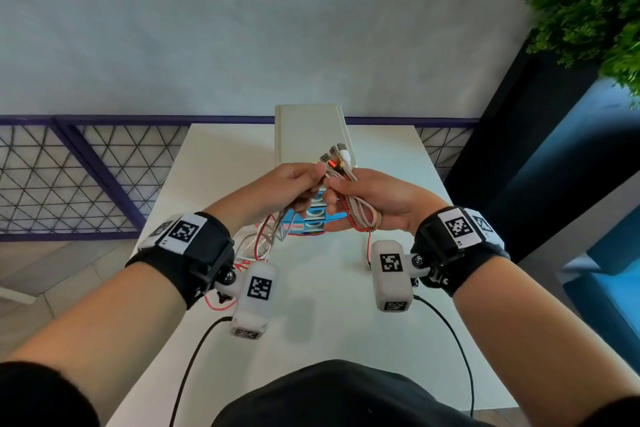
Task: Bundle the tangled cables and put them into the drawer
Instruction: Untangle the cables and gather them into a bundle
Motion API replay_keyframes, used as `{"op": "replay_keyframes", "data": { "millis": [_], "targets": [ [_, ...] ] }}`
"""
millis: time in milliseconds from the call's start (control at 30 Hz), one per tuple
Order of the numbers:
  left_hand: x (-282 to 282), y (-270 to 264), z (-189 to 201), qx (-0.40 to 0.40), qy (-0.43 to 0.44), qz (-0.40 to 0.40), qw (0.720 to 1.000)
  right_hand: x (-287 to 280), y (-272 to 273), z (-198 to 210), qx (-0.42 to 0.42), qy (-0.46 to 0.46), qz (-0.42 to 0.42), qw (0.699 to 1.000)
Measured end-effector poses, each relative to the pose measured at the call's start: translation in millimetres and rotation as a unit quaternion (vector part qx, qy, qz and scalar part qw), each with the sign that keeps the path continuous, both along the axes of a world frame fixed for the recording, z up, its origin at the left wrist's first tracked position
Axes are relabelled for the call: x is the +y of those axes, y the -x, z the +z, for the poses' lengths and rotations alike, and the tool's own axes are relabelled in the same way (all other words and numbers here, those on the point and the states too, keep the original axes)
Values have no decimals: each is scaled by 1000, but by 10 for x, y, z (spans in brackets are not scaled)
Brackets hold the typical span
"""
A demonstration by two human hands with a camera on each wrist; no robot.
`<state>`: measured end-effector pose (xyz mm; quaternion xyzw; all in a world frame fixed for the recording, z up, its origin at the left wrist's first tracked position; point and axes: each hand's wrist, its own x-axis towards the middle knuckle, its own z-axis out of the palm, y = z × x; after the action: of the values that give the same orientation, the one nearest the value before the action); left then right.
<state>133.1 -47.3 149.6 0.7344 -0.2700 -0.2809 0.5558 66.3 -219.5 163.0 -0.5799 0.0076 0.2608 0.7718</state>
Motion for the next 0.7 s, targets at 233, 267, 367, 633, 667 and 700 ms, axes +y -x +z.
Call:
{"op": "replay_keyframes", "data": {
  "millis": [233, 267, 367, 633, 667, 700],
  "targets": [
    [92, -75, 75, 223, 6, -42, 974, -34, -72, -90, -26, 62, -62, 996],
    [134, -95, 64, 263, 12, -56, 963, -49, -81, -103, -34, 68, -78, 994],
    [256, -117, 14, 327, 26, -96, 940, -104, -100, -120, -59, 60, -126, 988],
    [115, 6, -123, 183, -1, -24, 983, -44, -214, -244, -62, 124, -212, 967],
    [80, 35, -155, 155, -6, -11, 988, -24, -231, -255, -66, 151, -218, 962],
    [44, 74, -184, 131, -9, -1, 991, -2, -241, -260, -73, 179, -223, 955]
  ]
}}
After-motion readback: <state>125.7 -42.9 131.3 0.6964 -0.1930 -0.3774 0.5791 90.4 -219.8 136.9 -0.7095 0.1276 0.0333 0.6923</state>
